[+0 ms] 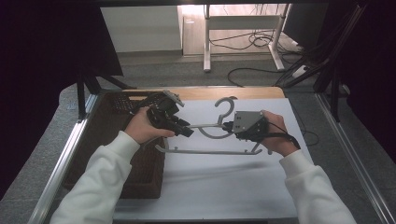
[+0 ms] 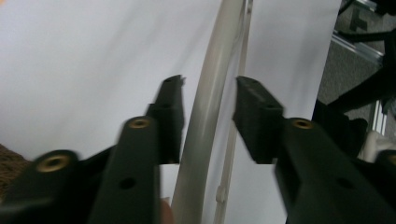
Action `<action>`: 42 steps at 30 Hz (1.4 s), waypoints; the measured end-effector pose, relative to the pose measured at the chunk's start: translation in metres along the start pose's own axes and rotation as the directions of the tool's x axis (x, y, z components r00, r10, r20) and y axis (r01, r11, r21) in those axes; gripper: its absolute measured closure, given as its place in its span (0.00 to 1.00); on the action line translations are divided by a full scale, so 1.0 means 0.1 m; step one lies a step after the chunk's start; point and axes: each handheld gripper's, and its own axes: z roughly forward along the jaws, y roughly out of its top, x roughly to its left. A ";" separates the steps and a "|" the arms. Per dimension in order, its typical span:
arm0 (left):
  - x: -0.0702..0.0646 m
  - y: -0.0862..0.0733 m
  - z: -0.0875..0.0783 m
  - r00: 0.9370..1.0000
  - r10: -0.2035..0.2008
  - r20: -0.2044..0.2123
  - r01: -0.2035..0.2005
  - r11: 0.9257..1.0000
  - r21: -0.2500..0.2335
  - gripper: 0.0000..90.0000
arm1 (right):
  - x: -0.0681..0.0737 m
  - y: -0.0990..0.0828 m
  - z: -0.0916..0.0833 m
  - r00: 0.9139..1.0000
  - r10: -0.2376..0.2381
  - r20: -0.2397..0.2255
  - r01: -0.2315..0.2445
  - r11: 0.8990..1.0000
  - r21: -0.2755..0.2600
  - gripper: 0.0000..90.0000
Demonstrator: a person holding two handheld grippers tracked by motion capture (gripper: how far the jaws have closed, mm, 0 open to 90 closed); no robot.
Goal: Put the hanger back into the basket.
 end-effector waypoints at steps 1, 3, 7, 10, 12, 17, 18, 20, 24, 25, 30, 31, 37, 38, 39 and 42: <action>0.00 0.00 0.00 1.000 0.004 -0.003 -0.004 1.000 0.007 0.77 | 0.00 0.00 0.00 1.000 -0.004 -0.001 0.004 1.000 -0.001 0.92; 0.01 -0.01 0.01 1.000 0.008 0.009 -0.008 1.000 0.013 0.83 | 0.01 0.01 0.00 1.000 -0.011 -0.003 0.011 1.000 -0.002 0.92; -0.02 -0.03 0.02 0.999 0.029 0.032 -0.029 0.999 0.019 0.86 | 0.02 0.01 0.00 1.000 -0.016 -0.009 0.016 1.000 -0.004 0.92; -0.02 -0.04 0.03 0.999 0.029 0.034 -0.030 0.999 0.023 0.86 | 0.01 0.02 0.01 0.999 -0.033 -0.010 0.033 0.999 0.001 0.92; 0.00 -0.04 0.05 0.998 0.030 0.049 -0.032 0.999 0.032 0.78 | 0.02 0.02 0.02 0.999 -0.040 -0.007 0.040 0.999 0.000 0.92; 0.00 -0.05 0.15 0.999 0.031 0.045 -0.034 0.996 0.083 0.75 | 0.04 0.04 0.04 0.999 -0.052 -0.014 0.052 0.999 0.003 0.92; 0.01 -0.05 0.16 0.999 0.022 0.039 -0.026 0.996 0.089 0.76 | 0.03 0.04 0.05 0.999 -0.052 -0.013 0.052 0.999 0.002 0.92; 0.03 -0.05 0.18 0.999 0.005 0.035 -0.008 0.995 0.095 0.84 | 0.03 0.04 0.05 0.998 -0.054 -0.015 0.054 0.999 0.003 0.91; 0.03 -0.06 0.18 0.998 0.010 0.059 -0.016 0.995 0.098 0.89 | 0.03 0.04 0.05 0.999 -0.050 -0.016 0.050 0.999 0.005 0.91; 0.03 -0.06 0.18 0.998 0.010 0.060 -0.016 0.996 0.090 0.89 | 0.03 0.03 0.05 0.999 -0.048 -0.017 0.048 0.999 0.006 0.91; 0.03 -0.07 0.12 0.998 -0.008 0.060 0.006 0.999 0.039 0.91 | 0.01 0.03 0.04 1.000 -0.010 -0.024 0.010 1.000 -0.010 0.91; 0.03 -0.08 0.10 0.998 -0.010 0.060 0.008 1.000 0.029 0.91 | 0.00 0.02 0.04 1.000 -0.004 -0.028 0.003 1.000 -0.015 0.91; 0.01 -0.08 0.05 0.999 -0.009 0.039 0.009 1.000 -0.016 0.91 | -0.03 0.01 0.06 0.999 0.045 -0.030 -0.045 0.999 -0.027 0.89; 0.01 -0.08 0.04 0.999 -0.011 0.037 0.012 1.000 -0.027 0.91 | -0.03 0.01 0.06 0.998 0.052 -0.032 -0.053 0.998 -0.024 0.89; 0.01 -0.08 0.02 0.999 -0.015 0.031 0.016 0.999 -0.033 0.91 | -0.03 0.00 0.08 0.998 0.059 -0.035 -0.059 0.998 -0.021 0.86; 0.00 -0.09 0.00 1.000 -0.015 -0.018 0.014 1.000 -0.028 0.91 | -0.02 0.00 0.09 0.996 0.080 -0.025 -0.081 0.996 -0.025 0.77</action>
